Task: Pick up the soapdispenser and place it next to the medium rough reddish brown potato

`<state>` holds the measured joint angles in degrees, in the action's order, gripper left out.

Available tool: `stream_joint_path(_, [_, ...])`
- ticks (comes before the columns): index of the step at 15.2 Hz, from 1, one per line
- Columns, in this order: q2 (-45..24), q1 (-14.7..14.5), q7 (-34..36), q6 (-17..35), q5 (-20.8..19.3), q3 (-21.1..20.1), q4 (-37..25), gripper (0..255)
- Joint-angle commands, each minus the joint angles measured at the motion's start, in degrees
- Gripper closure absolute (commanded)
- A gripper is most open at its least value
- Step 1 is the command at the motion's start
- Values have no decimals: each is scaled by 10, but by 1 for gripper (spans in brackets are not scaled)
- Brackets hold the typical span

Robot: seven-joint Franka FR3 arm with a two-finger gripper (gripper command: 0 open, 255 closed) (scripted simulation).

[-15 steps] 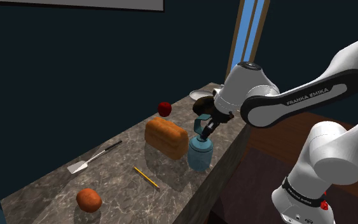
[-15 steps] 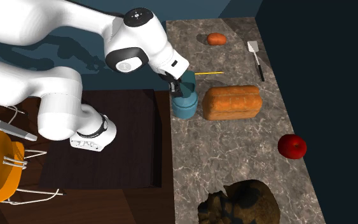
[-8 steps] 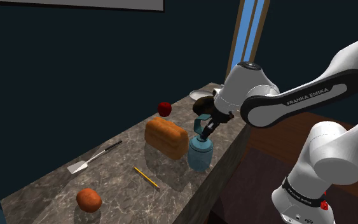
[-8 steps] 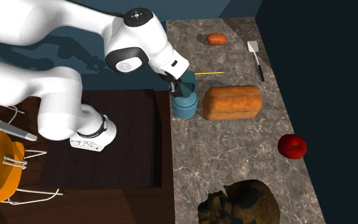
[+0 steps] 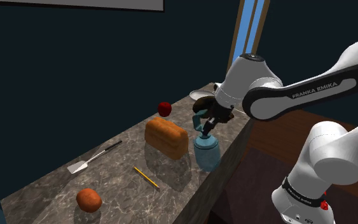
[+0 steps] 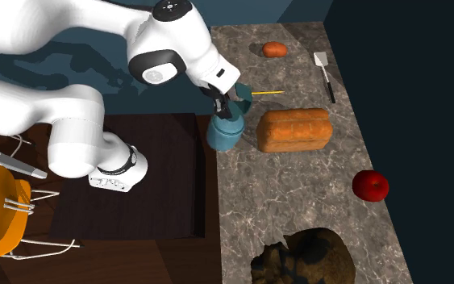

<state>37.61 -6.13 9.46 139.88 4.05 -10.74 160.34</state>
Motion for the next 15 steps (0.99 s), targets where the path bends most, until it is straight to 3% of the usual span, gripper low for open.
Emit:
stream_joint_path(1, [8,0,-2,-21,-1,3,-13,255])
stream_joint_path(15, [45,2,-7,-144,-6,15,-100,255])
